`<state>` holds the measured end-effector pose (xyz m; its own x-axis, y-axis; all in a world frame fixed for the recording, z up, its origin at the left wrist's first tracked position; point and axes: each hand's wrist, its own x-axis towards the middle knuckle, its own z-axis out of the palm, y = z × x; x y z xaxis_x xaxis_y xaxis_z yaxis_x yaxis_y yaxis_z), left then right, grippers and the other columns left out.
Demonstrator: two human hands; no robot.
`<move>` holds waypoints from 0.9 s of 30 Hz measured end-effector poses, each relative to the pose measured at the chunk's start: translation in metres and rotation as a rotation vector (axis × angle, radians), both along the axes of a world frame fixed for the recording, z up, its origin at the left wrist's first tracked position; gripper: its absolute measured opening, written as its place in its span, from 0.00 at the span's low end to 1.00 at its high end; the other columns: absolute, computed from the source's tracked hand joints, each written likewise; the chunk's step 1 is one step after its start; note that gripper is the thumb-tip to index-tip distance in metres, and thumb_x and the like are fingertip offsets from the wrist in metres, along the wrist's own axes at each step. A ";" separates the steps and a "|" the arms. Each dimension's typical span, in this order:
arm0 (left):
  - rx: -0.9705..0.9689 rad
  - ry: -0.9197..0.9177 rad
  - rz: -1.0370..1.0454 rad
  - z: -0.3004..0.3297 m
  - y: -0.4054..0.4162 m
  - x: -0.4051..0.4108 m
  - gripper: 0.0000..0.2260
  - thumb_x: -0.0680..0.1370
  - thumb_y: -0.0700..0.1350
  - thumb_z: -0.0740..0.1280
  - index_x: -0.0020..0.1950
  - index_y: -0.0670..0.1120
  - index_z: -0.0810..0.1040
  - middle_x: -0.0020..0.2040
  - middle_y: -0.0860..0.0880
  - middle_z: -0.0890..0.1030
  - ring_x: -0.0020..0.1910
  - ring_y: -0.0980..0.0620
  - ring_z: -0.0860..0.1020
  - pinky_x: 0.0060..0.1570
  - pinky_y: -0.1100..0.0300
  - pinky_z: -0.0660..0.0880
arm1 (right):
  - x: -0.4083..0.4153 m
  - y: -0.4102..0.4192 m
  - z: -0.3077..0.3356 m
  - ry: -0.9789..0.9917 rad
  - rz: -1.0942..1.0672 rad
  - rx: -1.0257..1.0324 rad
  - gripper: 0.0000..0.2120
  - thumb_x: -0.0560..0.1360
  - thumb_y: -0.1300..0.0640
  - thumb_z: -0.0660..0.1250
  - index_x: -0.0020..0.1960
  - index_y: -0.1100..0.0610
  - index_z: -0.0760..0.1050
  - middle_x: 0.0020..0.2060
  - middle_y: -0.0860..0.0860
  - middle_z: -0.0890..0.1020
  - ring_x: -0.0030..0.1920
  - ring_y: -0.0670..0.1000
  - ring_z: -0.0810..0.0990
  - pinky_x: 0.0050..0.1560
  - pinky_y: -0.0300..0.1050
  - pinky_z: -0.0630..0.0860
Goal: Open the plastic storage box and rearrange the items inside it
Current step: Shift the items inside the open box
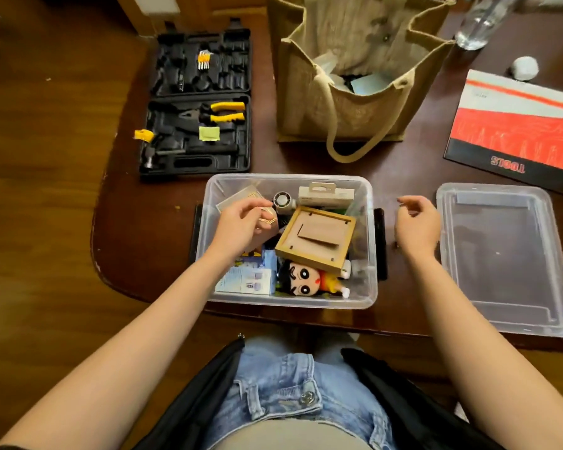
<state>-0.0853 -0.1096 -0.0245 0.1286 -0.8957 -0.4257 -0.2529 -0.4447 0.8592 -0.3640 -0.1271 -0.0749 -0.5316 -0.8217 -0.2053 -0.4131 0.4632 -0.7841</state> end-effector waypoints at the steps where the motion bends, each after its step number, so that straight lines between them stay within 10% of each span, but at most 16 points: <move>1: -0.020 -0.001 -0.030 -0.001 -0.003 0.000 0.12 0.80 0.35 0.57 0.52 0.43 0.79 0.40 0.49 0.80 0.35 0.57 0.77 0.38 0.68 0.75 | -0.007 0.001 -0.005 0.010 -0.041 0.054 0.13 0.73 0.64 0.60 0.53 0.55 0.78 0.49 0.54 0.80 0.45 0.51 0.77 0.45 0.42 0.73; 15: -0.089 -0.279 -0.245 -0.018 -0.025 -0.051 0.12 0.78 0.38 0.59 0.53 0.49 0.80 0.52 0.50 0.80 0.52 0.51 0.77 0.52 0.59 0.73 | -0.046 0.033 -0.052 0.049 0.042 0.289 0.10 0.75 0.57 0.69 0.56 0.56 0.80 0.49 0.54 0.83 0.51 0.56 0.79 0.48 0.43 0.71; 21: -0.147 -0.674 -0.322 -0.019 -0.039 -0.063 0.14 0.78 0.41 0.61 0.63 0.48 0.77 0.62 0.49 0.77 0.55 0.48 0.77 0.51 0.55 0.74 | -0.045 0.014 -0.030 0.029 0.081 0.076 0.07 0.73 0.55 0.70 0.49 0.56 0.82 0.40 0.51 0.82 0.38 0.47 0.76 0.38 0.38 0.68; 27: -0.105 -0.665 -0.416 -0.017 -0.050 -0.060 0.15 0.78 0.45 0.64 0.65 0.48 0.75 0.62 0.48 0.76 0.56 0.48 0.77 0.54 0.51 0.75 | -0.020 -0.016 0.019 -0.068 0.203 -0.213 0.04 0.72 0.54 0.72 0.46 0.52 0.82 0.38 0.46 0.82 0.35 0.41 0.76 0.39 0.31 0.72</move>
